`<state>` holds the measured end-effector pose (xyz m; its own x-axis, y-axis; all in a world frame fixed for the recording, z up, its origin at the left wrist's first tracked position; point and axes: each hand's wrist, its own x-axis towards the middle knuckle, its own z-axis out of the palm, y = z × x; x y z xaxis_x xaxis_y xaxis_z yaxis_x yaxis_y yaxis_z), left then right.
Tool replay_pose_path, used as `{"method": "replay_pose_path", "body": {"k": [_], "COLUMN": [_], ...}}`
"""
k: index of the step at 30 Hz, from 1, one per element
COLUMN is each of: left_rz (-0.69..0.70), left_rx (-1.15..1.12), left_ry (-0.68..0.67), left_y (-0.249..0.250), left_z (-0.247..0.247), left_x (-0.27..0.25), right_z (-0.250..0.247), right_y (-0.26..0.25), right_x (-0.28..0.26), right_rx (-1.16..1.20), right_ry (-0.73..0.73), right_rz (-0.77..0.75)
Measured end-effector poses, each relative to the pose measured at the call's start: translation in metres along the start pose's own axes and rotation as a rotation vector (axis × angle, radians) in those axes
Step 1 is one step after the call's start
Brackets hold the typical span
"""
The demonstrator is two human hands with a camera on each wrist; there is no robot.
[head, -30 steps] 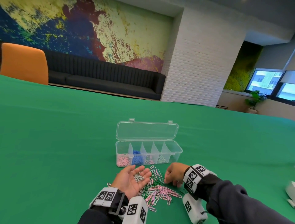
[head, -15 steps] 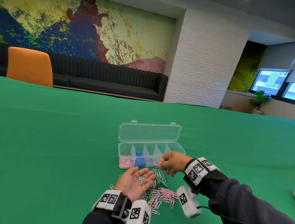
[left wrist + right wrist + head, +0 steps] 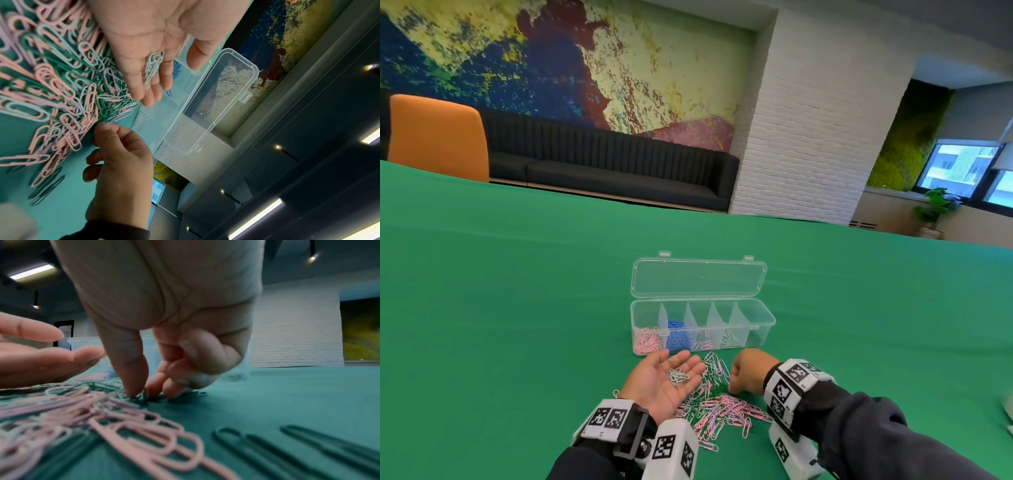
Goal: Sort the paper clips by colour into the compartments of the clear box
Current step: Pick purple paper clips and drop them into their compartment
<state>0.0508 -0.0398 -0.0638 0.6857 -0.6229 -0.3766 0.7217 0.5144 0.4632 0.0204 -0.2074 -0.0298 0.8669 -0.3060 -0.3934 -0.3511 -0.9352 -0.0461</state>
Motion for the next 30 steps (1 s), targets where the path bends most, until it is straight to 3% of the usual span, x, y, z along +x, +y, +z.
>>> {"method": "replay_pose_path", "body": {"k": [9,17,20,26,30], "left_rz": [-0.016,-0.054,-0.020,0.010,-0.011], "left_rx": [0.006,-0.067,-0.152,-0.134,-0.124], "left_ry": [-0.016,-0.036,-0.041,0.073,0.020], "left_y": [0.000,0.000,0.006,0.029,0.033], "left_z": [0.001,0.009,0.009,0.003,0.009], "left_x": [-0.003,-0.002,-0.005,-0.014,-0.014], "right_z": [-0.011,-0.048,-0.046,-0.018,-0.018], "right_y": [0.008,-0.004,-0.004,-0.008,0.004], "right_x": [-0.008,-0.024,-0.012,0.008,0.019], "right_rx": [0.194,0.633,0.505,0.066,-0.003], "right_ry": [-0.026,0.112,0.125,-0.005,-0.004], "right_rz": [0.011,-0.327,-0.282,-0.309,-0.228]}}
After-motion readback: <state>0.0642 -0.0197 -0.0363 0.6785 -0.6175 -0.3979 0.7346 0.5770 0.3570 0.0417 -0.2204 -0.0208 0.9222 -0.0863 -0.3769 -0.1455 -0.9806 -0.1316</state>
